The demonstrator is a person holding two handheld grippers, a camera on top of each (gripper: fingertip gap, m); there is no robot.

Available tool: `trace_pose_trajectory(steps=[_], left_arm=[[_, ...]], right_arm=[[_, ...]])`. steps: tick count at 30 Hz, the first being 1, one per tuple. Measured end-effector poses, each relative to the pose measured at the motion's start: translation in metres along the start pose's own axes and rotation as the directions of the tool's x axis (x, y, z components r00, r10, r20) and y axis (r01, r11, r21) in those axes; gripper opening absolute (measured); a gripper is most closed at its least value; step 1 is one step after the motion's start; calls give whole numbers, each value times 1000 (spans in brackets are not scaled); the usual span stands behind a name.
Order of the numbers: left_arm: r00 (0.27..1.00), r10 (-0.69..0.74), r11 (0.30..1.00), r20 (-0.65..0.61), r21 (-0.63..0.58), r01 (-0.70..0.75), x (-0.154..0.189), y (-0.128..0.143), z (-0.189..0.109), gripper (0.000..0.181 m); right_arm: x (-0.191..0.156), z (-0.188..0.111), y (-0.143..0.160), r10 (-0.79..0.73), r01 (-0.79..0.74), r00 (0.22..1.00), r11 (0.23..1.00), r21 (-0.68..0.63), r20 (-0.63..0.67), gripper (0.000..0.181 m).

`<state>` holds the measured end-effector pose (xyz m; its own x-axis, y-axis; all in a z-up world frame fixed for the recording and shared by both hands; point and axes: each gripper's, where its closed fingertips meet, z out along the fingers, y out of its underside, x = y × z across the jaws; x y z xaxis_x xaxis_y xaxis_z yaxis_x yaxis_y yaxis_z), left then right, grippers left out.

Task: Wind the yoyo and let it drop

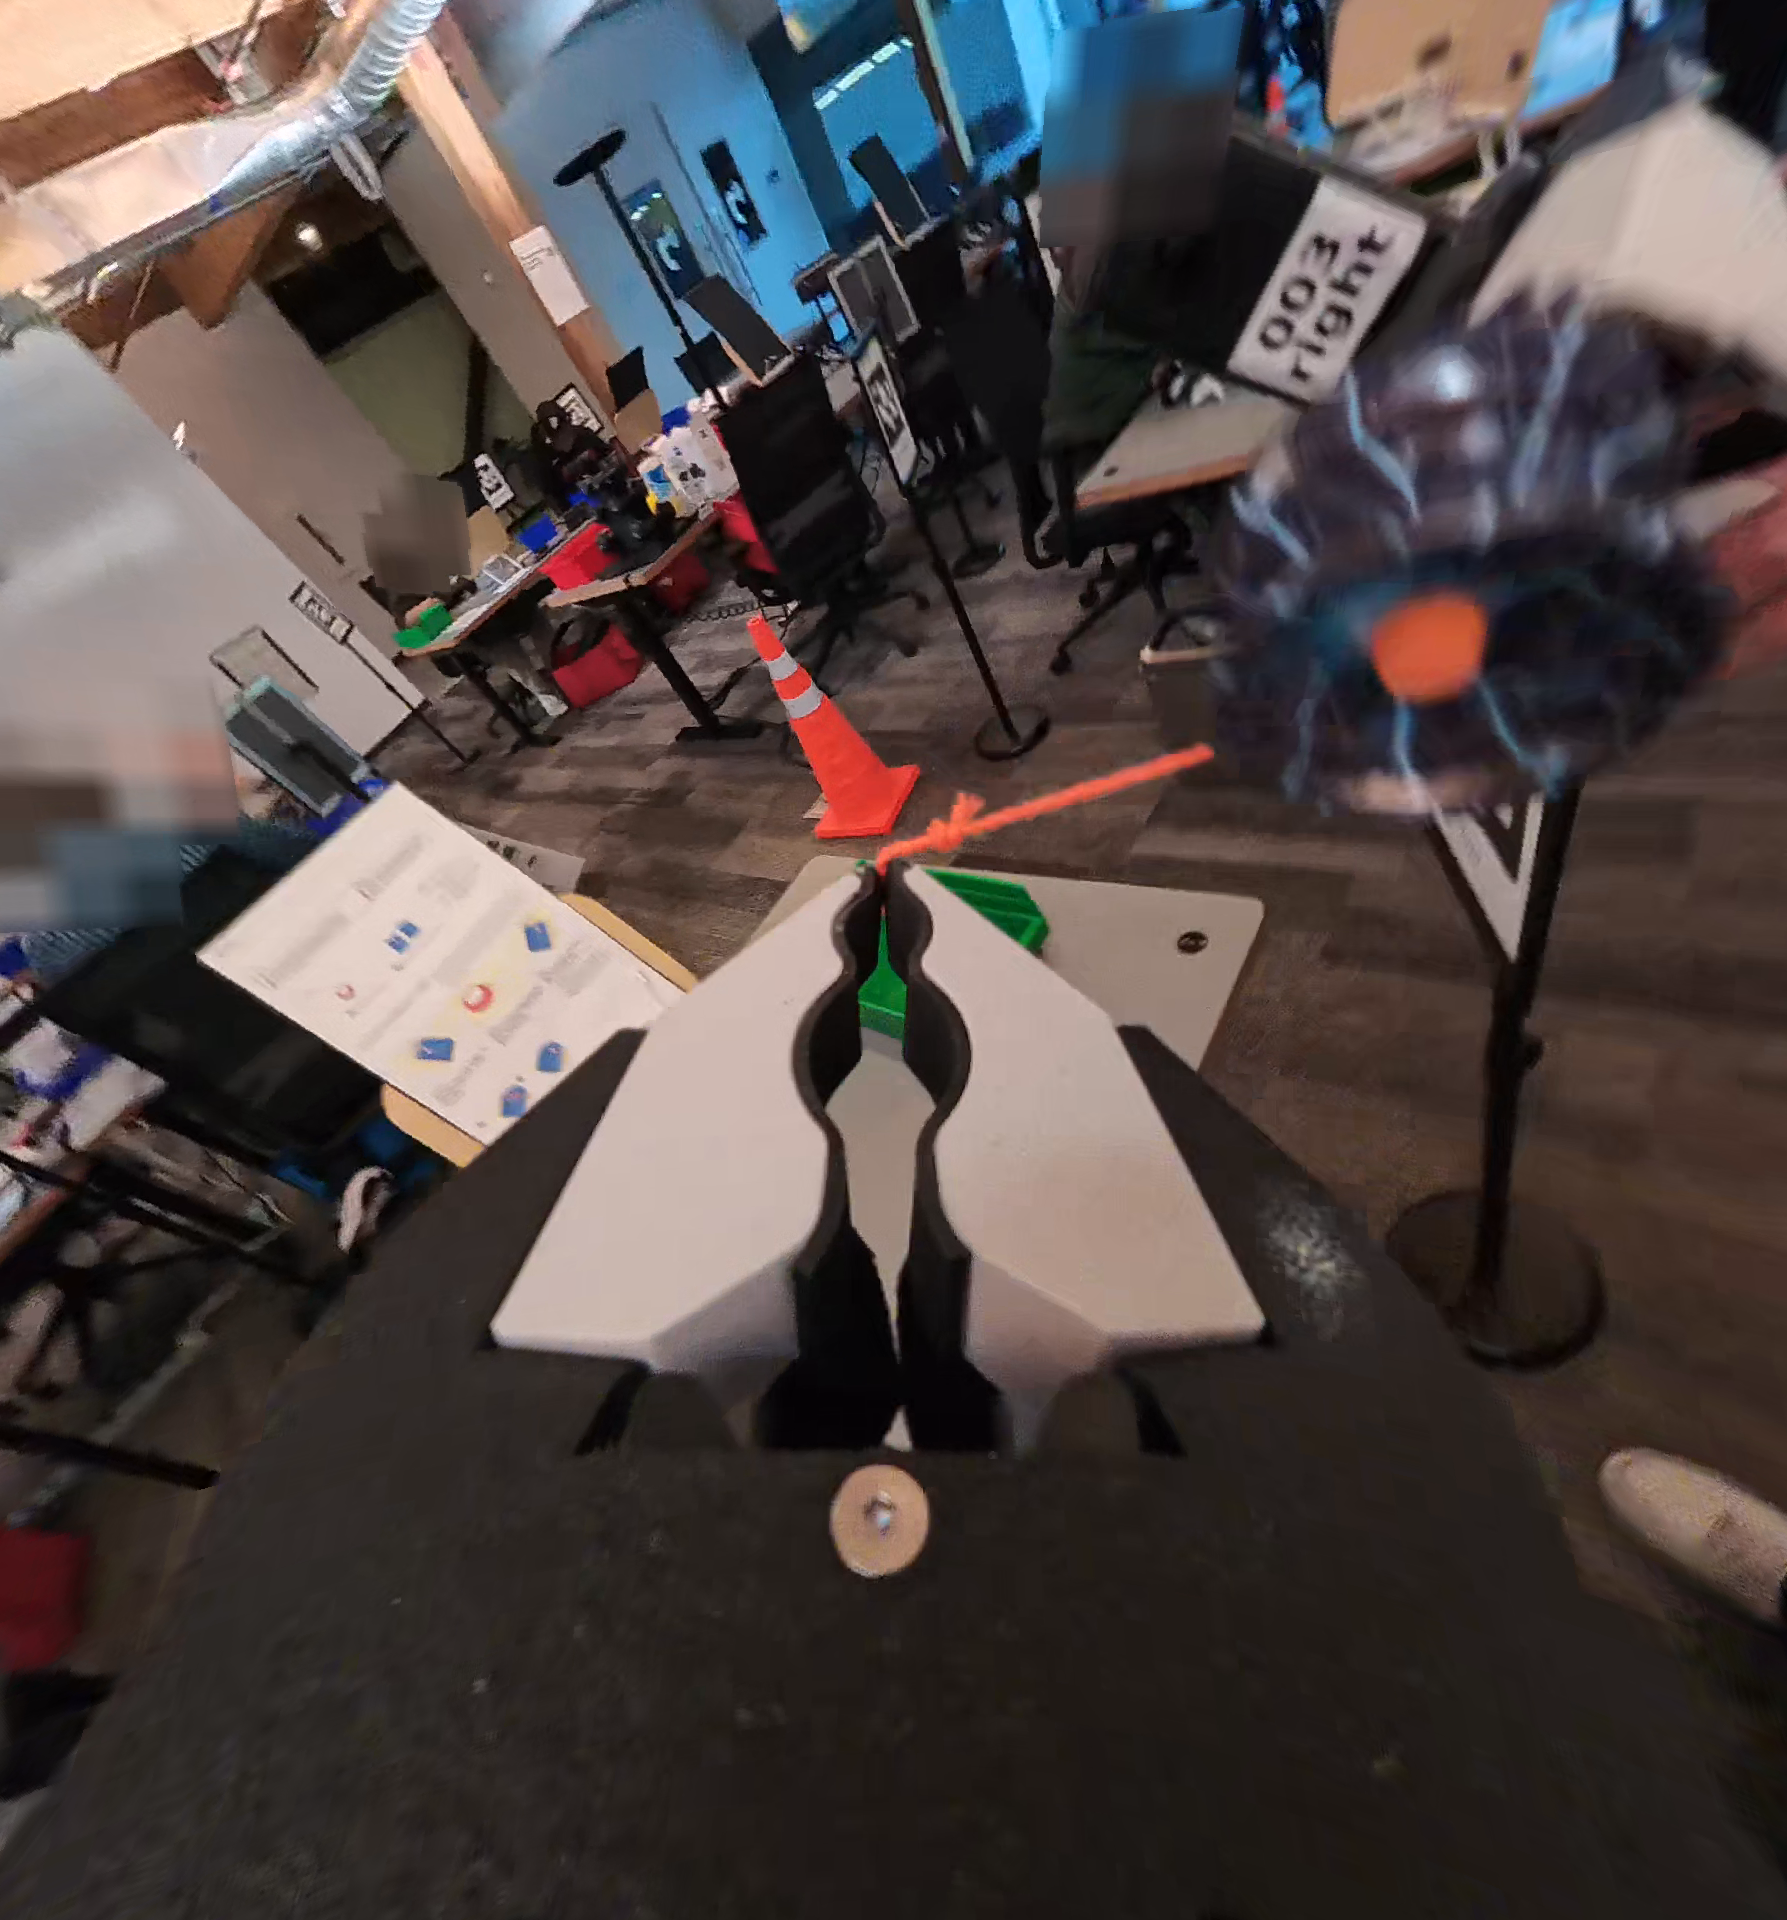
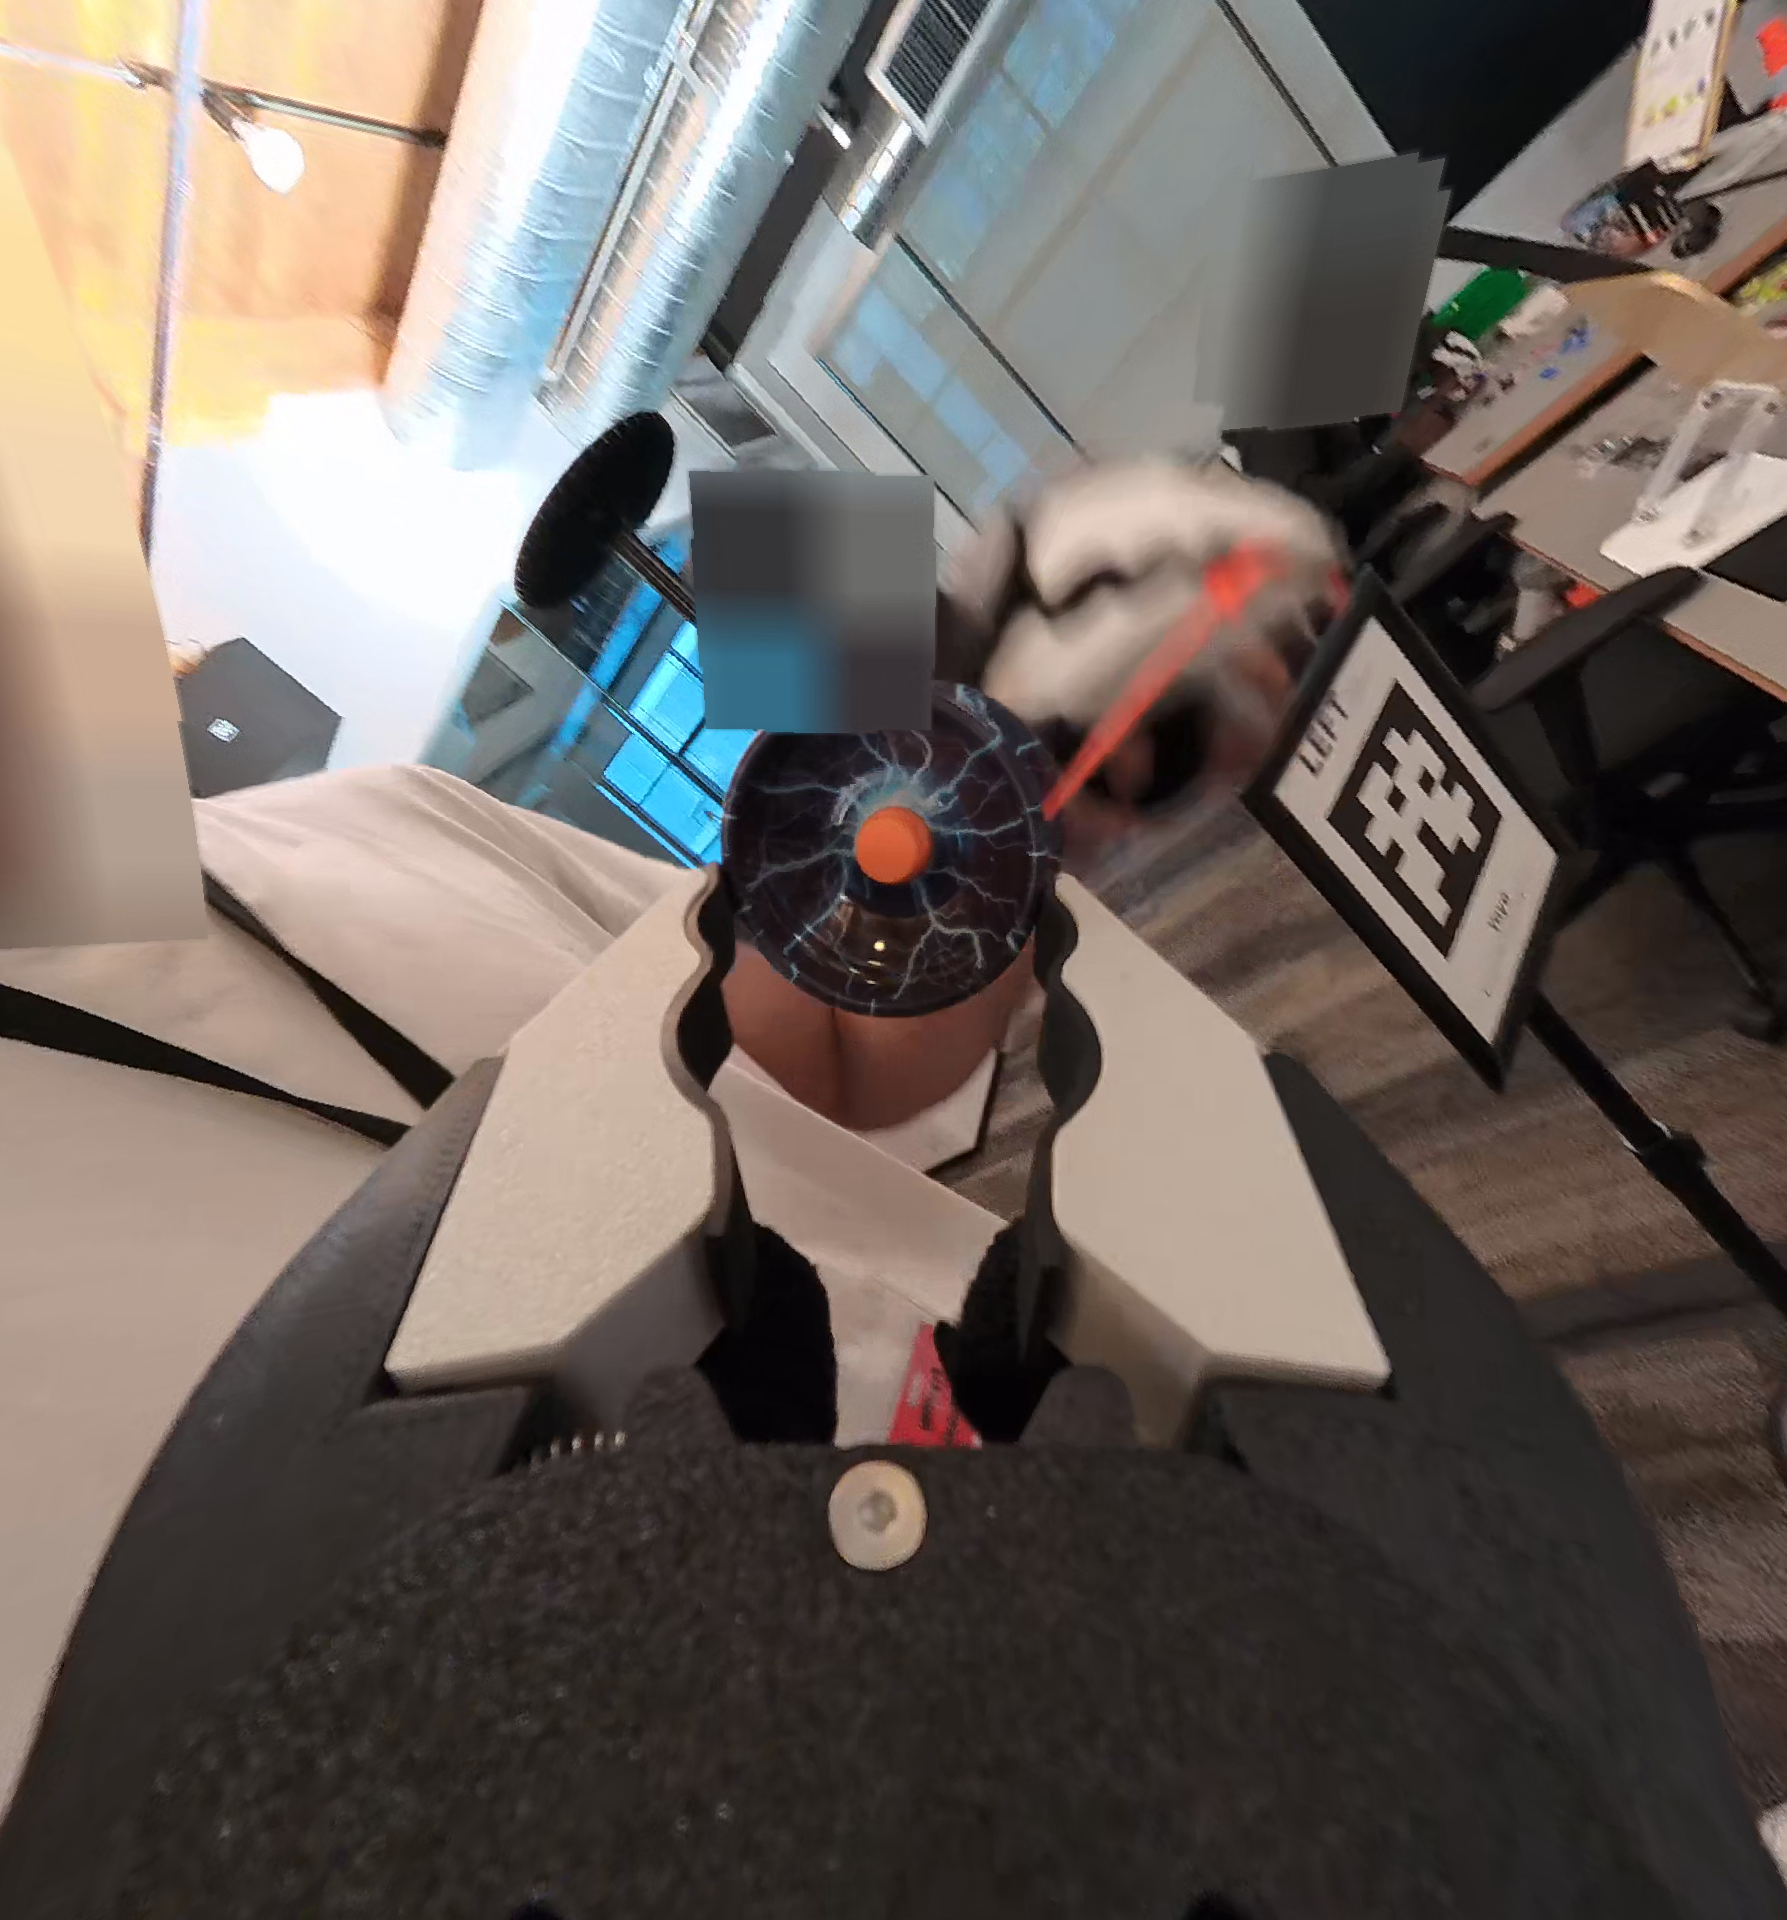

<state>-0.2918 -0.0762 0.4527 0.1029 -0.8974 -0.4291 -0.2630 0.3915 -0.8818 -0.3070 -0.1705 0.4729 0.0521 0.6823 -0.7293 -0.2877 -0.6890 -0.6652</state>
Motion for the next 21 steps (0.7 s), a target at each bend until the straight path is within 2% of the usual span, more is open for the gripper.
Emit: trace_pose_trajectory(steps=[1, 5, 8, 10, 13, 17, 19, 20, 21], left_arm=[[999, 38, 999, -17, -4, -38, -8, -9, 1, 0], [968, 213, 976, -131, -25, -218, -22, -43, 9, 0], [909, 378, 917, -176, -63, -394, -24, -60, 16, 0], [872, 441, 882, -214, -78, -465, -23, -67, 19, 0], [808, 510, 825, -296, -98, -556, -23, -70, 18, 0], [713, 573, 751, -404, -90, -654, -16, -78, 13, 0], [670, 598, 716, -440, -84, -694, -11, -83, 11, 0], [648, 625, 686, -436, -90, -722, -13, -85, 10, 0], [626, 654, 652, -426, -102, -751, -18, -89, 10, 0]], right_arm=[[5, 0, 2, -4, 4, 1000, 1000, -6, -16, 57], [13, 1, -1, -20, 21, 1000, 998, 57, -4, 56], [18, 2, -6, -79, 82, 996, 993, 82, -40, 55], [20, 1, -10, -123, 128, 989, 989, 68, -81, 55], [36, -5, -15, -198, 193, 954, 980, -41, -225, 55], [46, -13, -16, -234, 152, 914, 955, -256, -330, 54], [52, -19, -22, -255, 145, 892, 943, -299, -372, 53], [57, -25, -26, -259, 132, 877, 940, -315, -404, 6], [67, -33, -37, -256, 131, 845, 950, -282, -469, 4]])
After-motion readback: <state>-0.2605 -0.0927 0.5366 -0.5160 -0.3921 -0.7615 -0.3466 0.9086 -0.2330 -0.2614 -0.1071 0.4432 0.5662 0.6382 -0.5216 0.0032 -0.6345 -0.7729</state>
